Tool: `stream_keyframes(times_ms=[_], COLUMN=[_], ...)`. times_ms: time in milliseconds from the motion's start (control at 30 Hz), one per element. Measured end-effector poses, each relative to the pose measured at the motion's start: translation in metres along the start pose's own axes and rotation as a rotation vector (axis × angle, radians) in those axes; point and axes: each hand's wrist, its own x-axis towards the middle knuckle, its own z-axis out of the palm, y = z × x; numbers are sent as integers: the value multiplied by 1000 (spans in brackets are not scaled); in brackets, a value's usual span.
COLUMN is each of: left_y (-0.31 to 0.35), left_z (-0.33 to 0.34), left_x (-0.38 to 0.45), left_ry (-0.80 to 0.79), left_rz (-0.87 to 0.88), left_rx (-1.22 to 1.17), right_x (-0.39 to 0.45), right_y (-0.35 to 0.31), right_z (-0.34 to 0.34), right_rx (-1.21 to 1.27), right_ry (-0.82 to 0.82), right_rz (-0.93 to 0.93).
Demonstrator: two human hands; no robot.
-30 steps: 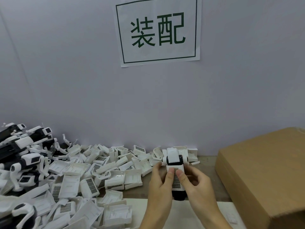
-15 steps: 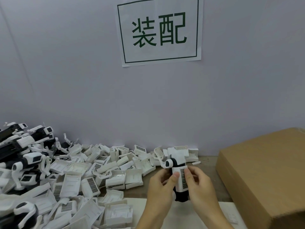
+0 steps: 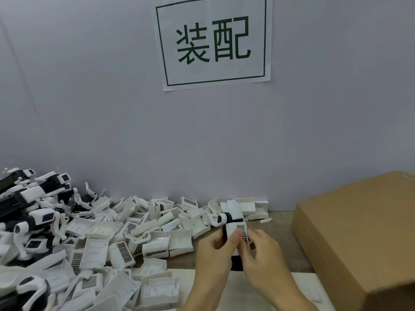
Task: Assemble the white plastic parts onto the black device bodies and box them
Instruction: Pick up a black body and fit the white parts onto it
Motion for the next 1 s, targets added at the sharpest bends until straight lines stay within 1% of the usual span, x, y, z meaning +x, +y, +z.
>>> stream_keyframes(times_ms=[33, 67, 200, 267, 333, 400, 433, 500, 567, 700, 767, 833, 900, 933, 1000], left_y=[0, -1, -3, -3, -1, 2, 2, 0, -3, 1, 2, 1, 0, 0, -2], left_z=[1, 1, -1, -2, -1, 2, 3, 4, 5, 5, 5, 4, 2, 1, 1], left_x=[0, 1, 3, 4, 4, 1, 0, 0, 1, 0, 1, 2, 4, 4, 3], left_ry=[8, 20, 93, 117, 83, 11, -6, 6, 29, 51, 56, 66, 53, 32, 0], left_rz=[7, 10, 8, 10, -9, -27, -12, 44, 77, 71, 44, -14, -87, -117, -124], left_rx=[8, 17, 75, 127, 63, -22, -13, 80, 150, 142, 85, 21, -21, -28, 39], right_x=[0, -1, -3, -4, -1, 1, 2, 2, 2, 2, 1, 0, -1, 0, 1], right_y=[-1, -1, -2, -3, -7, -11, -11, -12, -10, -11, -12, -12, -10, -8, -4], right_z=[1, 1, 2, 5, 5, 2, 0, -2, -2, -2, -2, -2, -2, -2, -2], right_rx=[-25, 2, 254, 375, 605, 763, 811, 881, 867, 837, 856, 885, 851, 821, 778], right_ry=[-17, -26, -72, -73, -54, -30, -29, -48, -24, 49, 26, -40, -81, -76, -47], right_rz=[-9, -12, 30, 100, 227, 336, 367, 389, 378, 320, 300, 292, 290, 289, 304])
